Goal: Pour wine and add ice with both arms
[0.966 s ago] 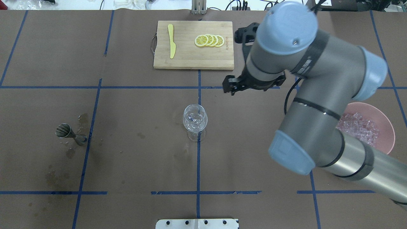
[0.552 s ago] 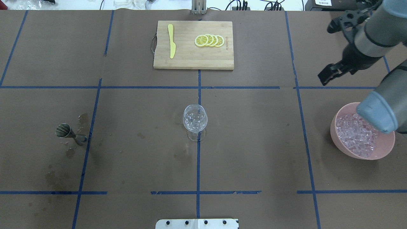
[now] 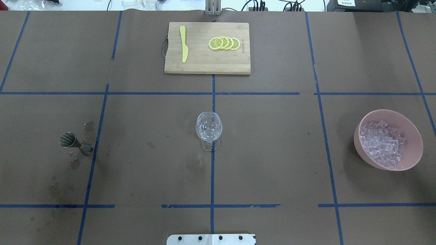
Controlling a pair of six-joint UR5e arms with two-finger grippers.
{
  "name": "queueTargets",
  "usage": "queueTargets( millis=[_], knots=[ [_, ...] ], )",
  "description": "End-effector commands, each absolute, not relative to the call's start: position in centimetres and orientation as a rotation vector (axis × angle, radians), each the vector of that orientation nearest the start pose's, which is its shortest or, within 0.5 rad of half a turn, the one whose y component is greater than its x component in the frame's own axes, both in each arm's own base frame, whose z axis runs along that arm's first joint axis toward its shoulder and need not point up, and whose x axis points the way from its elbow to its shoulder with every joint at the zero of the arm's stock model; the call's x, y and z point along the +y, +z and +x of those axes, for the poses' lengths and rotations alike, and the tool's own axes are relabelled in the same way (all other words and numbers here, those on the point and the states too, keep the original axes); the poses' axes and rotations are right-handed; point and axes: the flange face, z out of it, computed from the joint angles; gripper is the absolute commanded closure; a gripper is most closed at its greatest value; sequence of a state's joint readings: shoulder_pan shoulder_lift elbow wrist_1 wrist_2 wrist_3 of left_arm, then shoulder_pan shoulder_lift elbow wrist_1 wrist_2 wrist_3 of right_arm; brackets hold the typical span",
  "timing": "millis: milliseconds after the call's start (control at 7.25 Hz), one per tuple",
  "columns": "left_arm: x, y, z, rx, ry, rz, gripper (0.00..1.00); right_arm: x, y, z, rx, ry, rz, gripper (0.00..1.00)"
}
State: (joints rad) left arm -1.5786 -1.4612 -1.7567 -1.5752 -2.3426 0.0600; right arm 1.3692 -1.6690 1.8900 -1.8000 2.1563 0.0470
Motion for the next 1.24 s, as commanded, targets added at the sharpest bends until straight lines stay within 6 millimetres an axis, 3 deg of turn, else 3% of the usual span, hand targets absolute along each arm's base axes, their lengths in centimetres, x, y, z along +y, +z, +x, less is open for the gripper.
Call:
queueTargets(
  millis=[0,138,276,1103],
  knots=[
    [-44.9,61.7,-6.6,0.771,0.083,0.104,0.00,-40.6,62.8,2.6,-0.655,-0.063,-0.074,0.00],
    [-44.8,61.8,-6.6,0.771,0.084,0.103,0.00,-37.9,64.3,3.8,-0.679,-0.047,-0.013,0.00],
    [-44.8,61.6,-6.6,0.771,0.085,0.106,0.00,-37.5,64.5,4.0,-0.680,-0.045,0.001,0.00],
    [-44.8,61.5,-6.6,0.771,0.086,0.108,0.00,-37.8,64.2,3.8,-0.695,-0.048,0.007,0.00]
  ],
)
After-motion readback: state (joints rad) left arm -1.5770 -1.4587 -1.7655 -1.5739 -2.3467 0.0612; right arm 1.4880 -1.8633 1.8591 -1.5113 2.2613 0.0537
